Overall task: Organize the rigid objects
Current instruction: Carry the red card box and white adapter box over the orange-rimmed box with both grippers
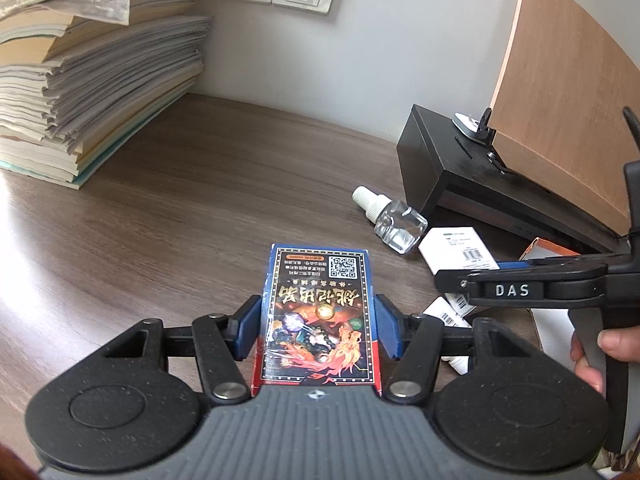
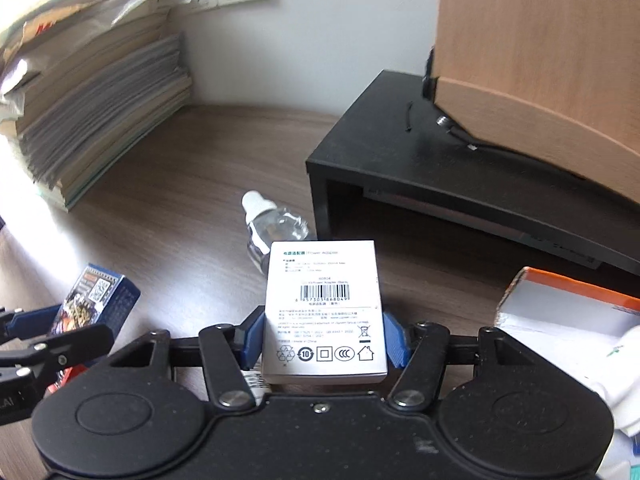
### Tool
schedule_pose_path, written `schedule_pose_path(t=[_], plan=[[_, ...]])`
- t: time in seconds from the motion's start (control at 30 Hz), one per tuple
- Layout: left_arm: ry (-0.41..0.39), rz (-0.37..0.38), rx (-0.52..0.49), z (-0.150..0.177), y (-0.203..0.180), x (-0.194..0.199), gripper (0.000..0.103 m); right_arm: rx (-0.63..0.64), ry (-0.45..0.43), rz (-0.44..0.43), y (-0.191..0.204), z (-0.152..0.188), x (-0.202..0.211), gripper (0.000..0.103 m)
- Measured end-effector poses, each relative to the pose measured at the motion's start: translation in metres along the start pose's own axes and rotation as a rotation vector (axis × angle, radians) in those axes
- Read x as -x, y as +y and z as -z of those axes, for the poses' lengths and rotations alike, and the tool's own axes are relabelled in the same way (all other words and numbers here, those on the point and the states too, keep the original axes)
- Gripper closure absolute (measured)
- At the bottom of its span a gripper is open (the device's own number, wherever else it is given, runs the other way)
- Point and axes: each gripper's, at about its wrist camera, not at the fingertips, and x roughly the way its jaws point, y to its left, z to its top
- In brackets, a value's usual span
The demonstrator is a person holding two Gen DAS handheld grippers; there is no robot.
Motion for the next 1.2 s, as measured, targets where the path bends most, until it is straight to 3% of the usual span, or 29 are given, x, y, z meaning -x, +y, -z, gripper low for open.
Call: schedule_pose_path(t=[0.2,0.63,0.87,1.2], plan=[[-0.029,0.003,-0.013,-0.010,-0.008,0.025,0.043,-0.094,-0.099,0.030,0.007,0.008,0.069,0.032],[-0.011,0.145,-0.196,0.003,-0.073,0.076,0.043,-0.306,-0.184,0.217,-0.012,0.079,0.185,0.032],[-0.003,0.222,-0.254,0.023,-0.129,0.086,0.043,-0.361,-0.236,0.273,-0.055,0.110,0.230,0.032],[-0.006,0.262,-0.272,0.050,-0.215,0.082,0.043,-0.372,-0.248,0.325,-0.135,0.148,0.271,0.032]])
